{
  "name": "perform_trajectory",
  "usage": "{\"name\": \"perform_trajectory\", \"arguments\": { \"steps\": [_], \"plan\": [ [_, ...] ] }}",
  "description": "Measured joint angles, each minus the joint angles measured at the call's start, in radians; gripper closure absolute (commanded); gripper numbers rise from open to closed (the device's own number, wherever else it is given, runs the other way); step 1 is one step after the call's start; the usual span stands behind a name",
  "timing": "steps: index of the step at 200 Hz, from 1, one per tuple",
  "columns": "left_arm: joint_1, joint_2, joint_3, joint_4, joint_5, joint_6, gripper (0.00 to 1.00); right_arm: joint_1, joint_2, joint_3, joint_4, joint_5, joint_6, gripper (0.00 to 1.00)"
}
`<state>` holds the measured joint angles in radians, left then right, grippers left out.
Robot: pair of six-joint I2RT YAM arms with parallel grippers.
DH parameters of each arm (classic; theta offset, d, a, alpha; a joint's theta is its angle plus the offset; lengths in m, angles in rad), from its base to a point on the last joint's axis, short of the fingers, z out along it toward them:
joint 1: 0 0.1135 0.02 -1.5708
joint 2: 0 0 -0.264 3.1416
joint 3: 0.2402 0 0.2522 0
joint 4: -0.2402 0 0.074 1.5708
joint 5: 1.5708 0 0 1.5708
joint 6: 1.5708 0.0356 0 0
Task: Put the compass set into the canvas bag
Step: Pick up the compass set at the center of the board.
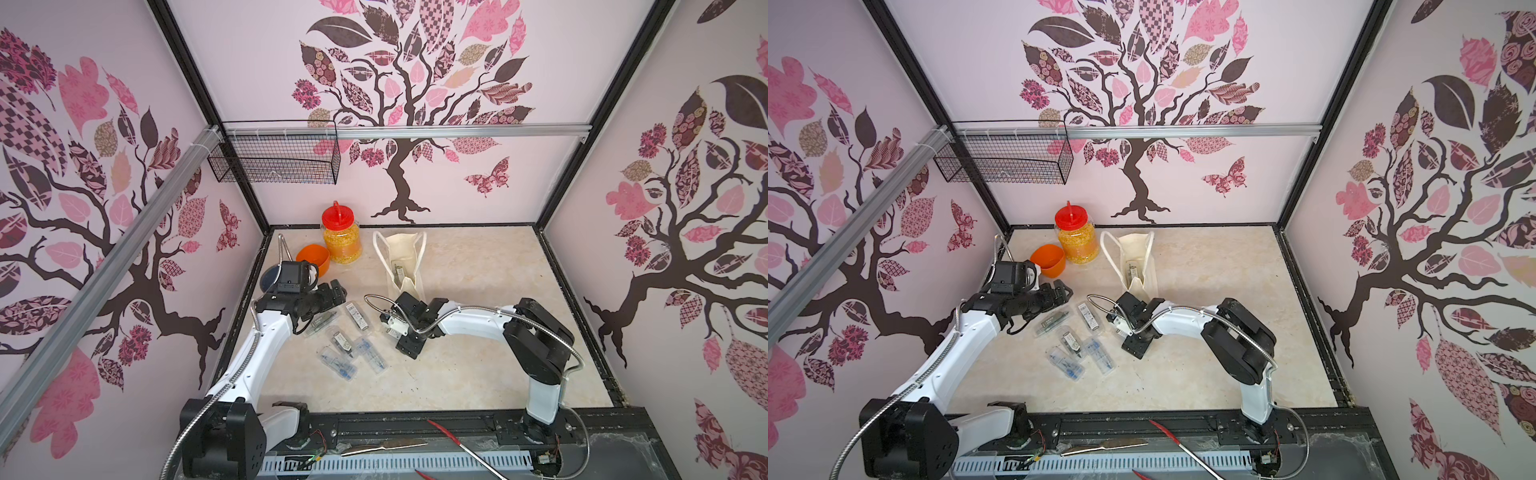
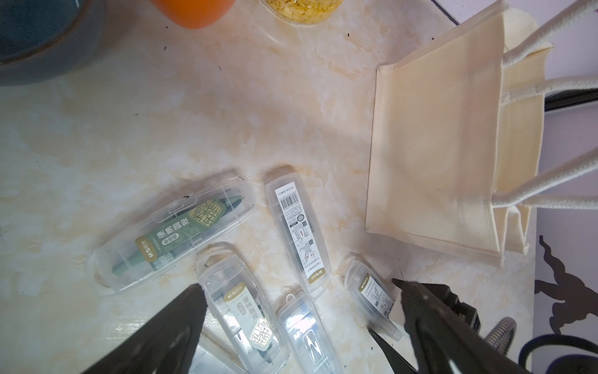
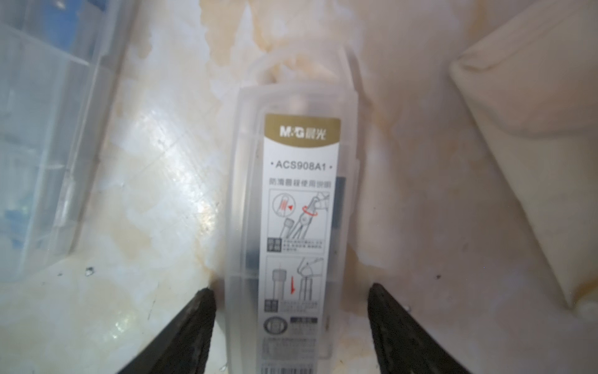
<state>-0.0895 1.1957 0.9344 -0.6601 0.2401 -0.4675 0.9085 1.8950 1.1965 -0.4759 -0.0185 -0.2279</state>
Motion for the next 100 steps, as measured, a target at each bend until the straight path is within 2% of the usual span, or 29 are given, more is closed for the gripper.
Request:
{"name": "perform_trajectory", "arguments": {
  "steps": [64, 100],
  "plan": [
    [0.000, 0.000, 0.000, 0.000, -0.008, 0.001, 0.02, 0.000, 0.011, 0.018, -0.016, 0.005, 0.010, 0.31],
    [0.000, 0.000, 0.000, 0.000, -0.012, 0.001, 0.02, 0.000, 0.011, 0.018, -0.016, 0.011, 0.020, 0.38]
  ]
}}
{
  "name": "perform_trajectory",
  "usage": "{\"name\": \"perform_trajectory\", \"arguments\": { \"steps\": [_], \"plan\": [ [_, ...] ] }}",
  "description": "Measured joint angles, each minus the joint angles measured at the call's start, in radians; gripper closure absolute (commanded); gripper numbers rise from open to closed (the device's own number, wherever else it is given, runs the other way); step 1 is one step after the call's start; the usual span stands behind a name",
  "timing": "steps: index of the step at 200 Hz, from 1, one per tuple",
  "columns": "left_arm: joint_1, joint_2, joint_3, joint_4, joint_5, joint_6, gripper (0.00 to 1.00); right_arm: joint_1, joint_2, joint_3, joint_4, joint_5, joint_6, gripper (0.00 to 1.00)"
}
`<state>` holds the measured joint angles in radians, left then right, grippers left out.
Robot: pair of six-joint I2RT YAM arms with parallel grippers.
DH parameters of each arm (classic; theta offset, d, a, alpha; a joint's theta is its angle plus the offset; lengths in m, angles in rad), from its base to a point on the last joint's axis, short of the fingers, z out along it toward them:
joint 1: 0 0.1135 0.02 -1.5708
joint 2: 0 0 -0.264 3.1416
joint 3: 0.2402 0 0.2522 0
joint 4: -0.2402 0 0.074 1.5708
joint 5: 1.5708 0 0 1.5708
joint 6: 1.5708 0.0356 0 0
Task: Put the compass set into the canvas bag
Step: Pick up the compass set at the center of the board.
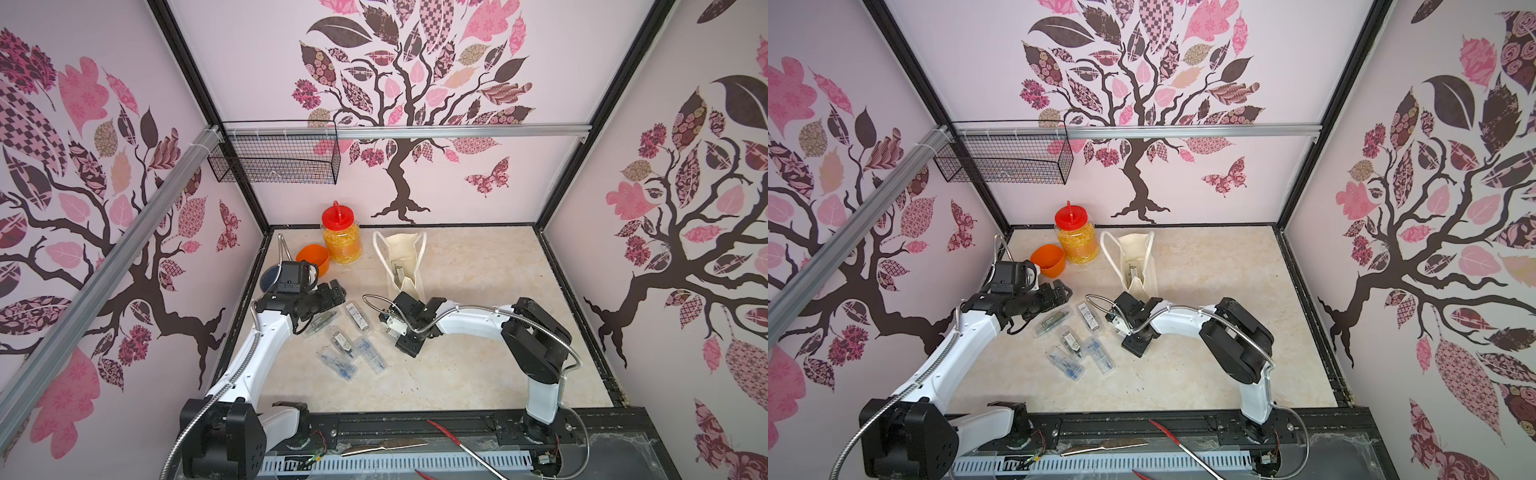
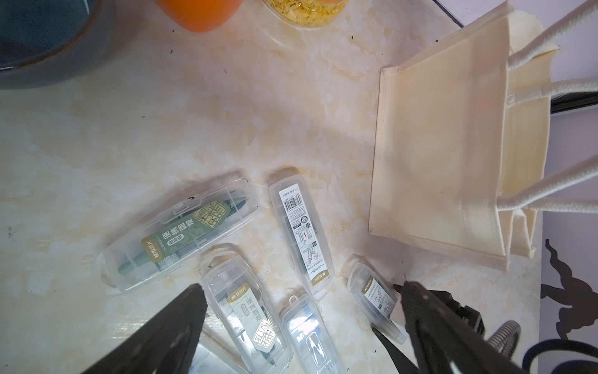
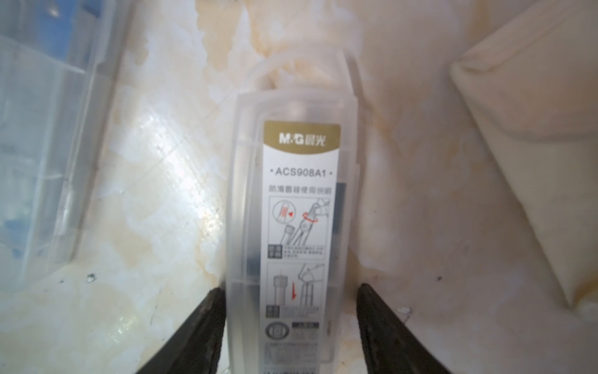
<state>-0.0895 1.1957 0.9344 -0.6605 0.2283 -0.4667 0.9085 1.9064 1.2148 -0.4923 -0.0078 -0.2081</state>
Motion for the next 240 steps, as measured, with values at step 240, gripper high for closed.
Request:
{"name": "perform_trajectory", "arguments": {
  "steps": [240],
  "plan": [
    [0.000, -0.003, 0.000, 0.000, 0.003, 0.000, 0.02, 0.002, -0.400, -0.070, -0.005, 0.034, 0.115, 0.53]
  ]
}}
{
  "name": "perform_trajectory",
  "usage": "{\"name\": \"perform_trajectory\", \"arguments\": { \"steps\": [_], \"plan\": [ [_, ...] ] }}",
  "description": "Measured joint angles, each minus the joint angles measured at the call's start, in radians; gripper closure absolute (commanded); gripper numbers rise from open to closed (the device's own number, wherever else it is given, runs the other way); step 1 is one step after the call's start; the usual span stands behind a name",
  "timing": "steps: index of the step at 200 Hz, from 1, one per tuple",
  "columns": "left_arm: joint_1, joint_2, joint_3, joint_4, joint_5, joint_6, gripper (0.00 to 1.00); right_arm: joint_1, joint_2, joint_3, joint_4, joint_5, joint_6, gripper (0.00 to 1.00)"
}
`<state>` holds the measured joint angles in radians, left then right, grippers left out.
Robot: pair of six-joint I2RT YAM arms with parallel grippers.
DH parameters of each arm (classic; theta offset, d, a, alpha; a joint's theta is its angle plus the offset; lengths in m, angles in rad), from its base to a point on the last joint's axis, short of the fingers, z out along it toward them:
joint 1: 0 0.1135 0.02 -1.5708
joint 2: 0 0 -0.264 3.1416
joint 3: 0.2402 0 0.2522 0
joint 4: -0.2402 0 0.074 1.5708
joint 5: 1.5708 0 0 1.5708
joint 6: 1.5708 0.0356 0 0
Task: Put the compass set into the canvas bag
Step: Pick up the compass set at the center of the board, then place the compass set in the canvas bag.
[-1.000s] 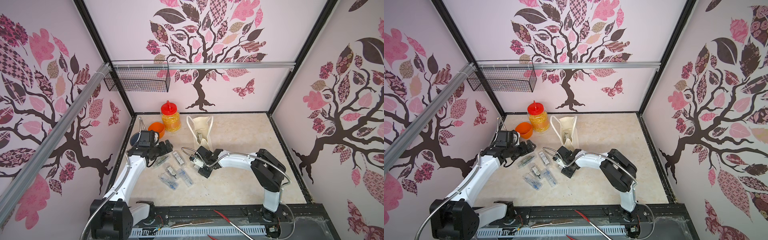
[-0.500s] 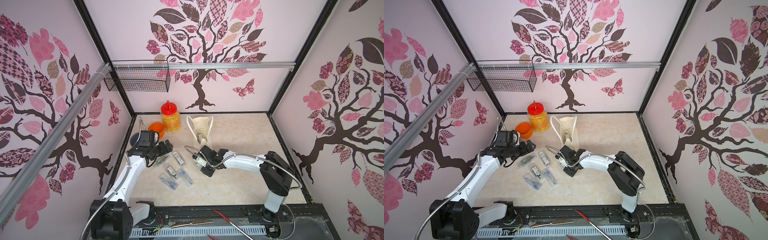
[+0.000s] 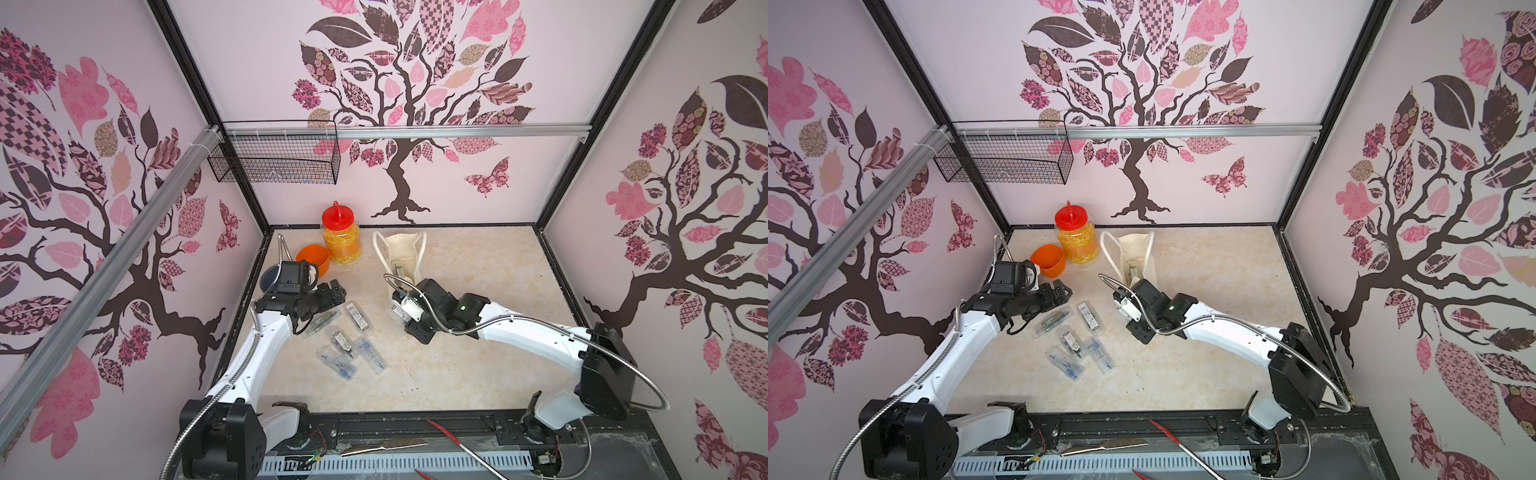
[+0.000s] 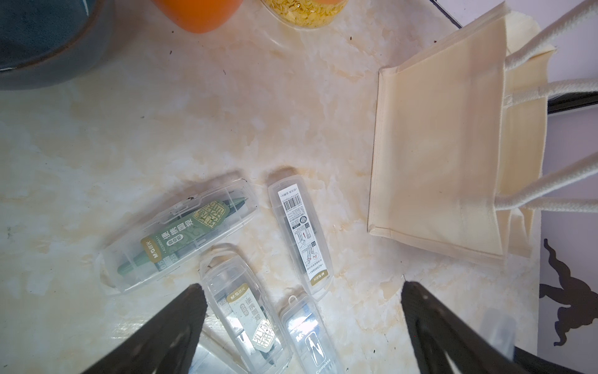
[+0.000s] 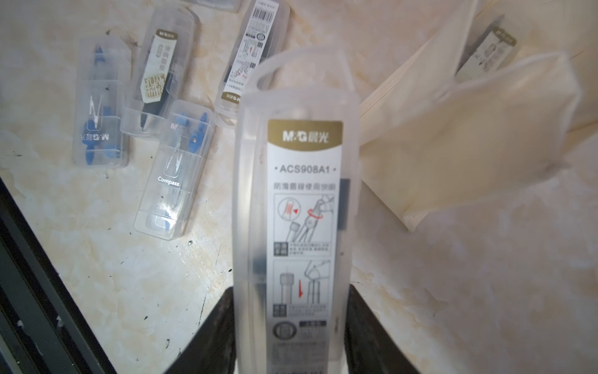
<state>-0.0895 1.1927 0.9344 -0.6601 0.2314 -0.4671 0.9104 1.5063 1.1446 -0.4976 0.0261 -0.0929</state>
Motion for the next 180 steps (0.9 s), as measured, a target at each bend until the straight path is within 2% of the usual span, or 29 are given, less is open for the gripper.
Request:
{"name": "perform_trajectory", "arguments": {
  "steps": [48, 103, 136, 180],
  "plan": [
    [0.000, 0.000, 0.000, 0.000, 0.005, 0.000, 0.02, -0.001, -0.032, 0.070, -0.010, 0.016, 0.007, 0.53],
    [0.000, 0.000, 0.000, 0.000, 0.009, 0.000, 0.02, -0.073, -0.002, 0.365, -0.060, 0.026, 0.092, 0.48],
    [0.000, 0.004, 0.000, 0.000, 0.014, 0.000, 0.02, -0.127, 0.095, 0.527, -0.061, 0.040, 0.152, 0.48],
    [0.000, 0.014, 0.000, -0.002, 0.017, 0.004, 0.02, -0.146, 0.312, 0.701, -0.107, 0.075, 0.241, 0.49]
  ]
}}
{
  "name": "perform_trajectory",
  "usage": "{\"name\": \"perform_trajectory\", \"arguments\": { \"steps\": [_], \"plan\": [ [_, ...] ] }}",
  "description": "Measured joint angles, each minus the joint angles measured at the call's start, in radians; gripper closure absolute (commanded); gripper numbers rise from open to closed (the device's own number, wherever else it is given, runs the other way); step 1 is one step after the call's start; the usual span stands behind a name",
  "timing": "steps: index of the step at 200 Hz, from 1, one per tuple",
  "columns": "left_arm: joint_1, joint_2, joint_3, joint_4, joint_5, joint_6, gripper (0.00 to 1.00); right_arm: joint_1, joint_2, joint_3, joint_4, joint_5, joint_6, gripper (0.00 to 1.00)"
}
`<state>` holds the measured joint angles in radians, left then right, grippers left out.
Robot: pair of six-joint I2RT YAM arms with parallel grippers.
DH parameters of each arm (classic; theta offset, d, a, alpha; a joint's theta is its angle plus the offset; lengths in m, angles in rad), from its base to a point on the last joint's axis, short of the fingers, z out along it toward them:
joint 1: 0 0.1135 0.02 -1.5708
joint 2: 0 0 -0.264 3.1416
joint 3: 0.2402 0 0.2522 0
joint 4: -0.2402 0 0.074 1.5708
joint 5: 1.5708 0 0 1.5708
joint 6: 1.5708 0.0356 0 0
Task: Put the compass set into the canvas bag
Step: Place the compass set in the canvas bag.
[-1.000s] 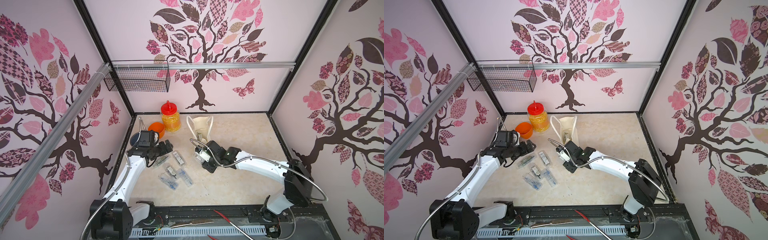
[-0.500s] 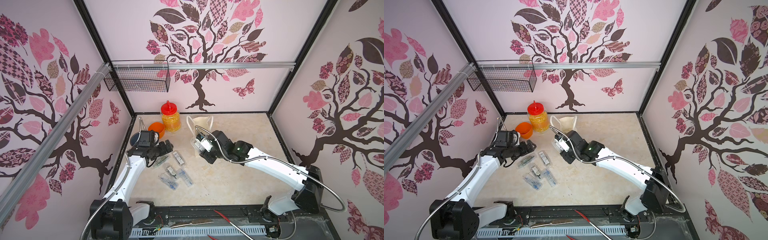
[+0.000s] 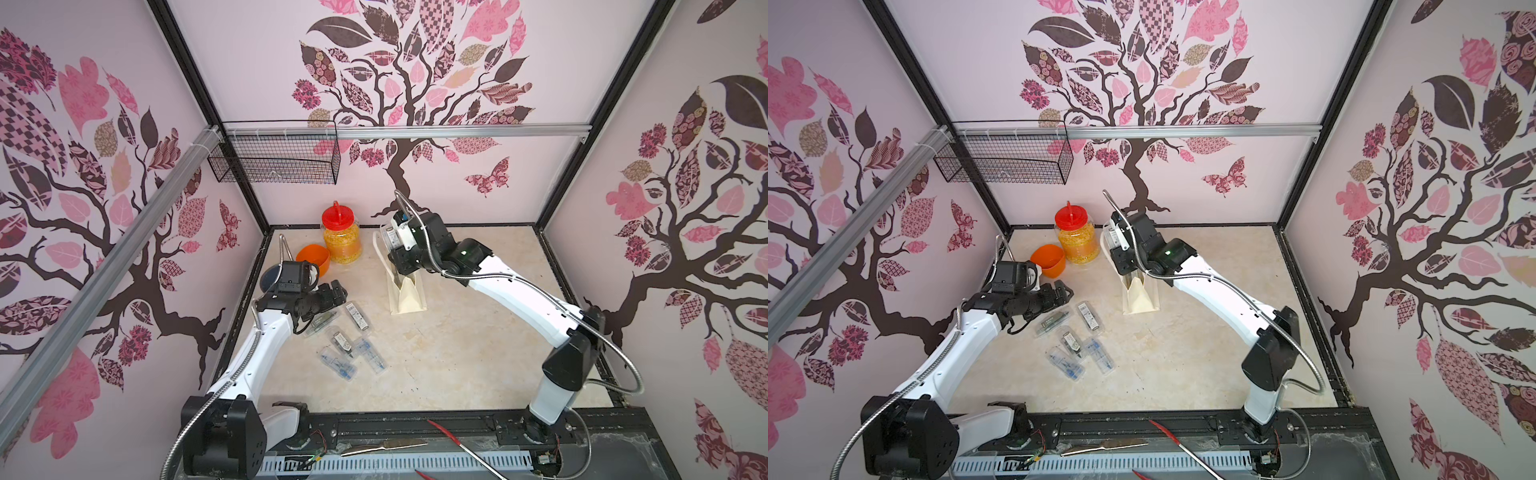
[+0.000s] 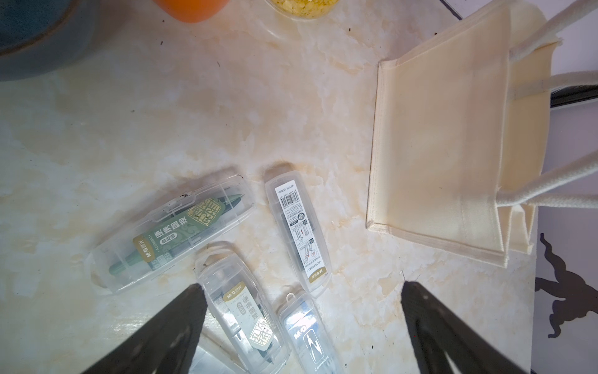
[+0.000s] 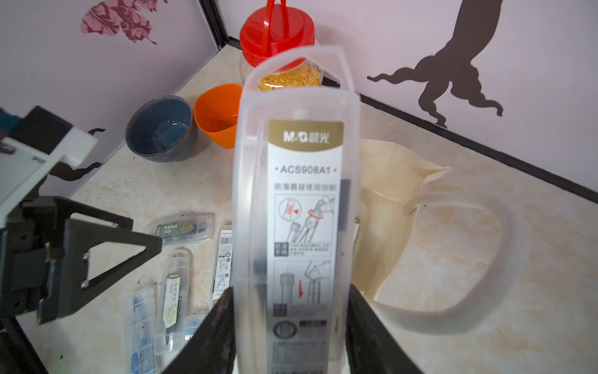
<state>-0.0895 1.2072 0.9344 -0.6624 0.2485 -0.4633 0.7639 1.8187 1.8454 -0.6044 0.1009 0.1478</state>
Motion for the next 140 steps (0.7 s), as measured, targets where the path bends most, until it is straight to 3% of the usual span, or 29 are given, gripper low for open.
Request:
{"name": "perform_trajectory", "arguments": {
  "steps": [53, 140],
  "plan": [
    [0.000, 0.000, 0.000, -0.005, -0.001, 0.004, 0.02, -0.040, 0.194, 0.206, -0.089, 0.049, 0.092, 0.47],
    [0.000, 0.002, 0.000, -0.005, -0.006, 0.016, 0.02, -0.081, 0.287, 0.209, -0.095, 0.058, 0.150, 0.47]
  ]
}}
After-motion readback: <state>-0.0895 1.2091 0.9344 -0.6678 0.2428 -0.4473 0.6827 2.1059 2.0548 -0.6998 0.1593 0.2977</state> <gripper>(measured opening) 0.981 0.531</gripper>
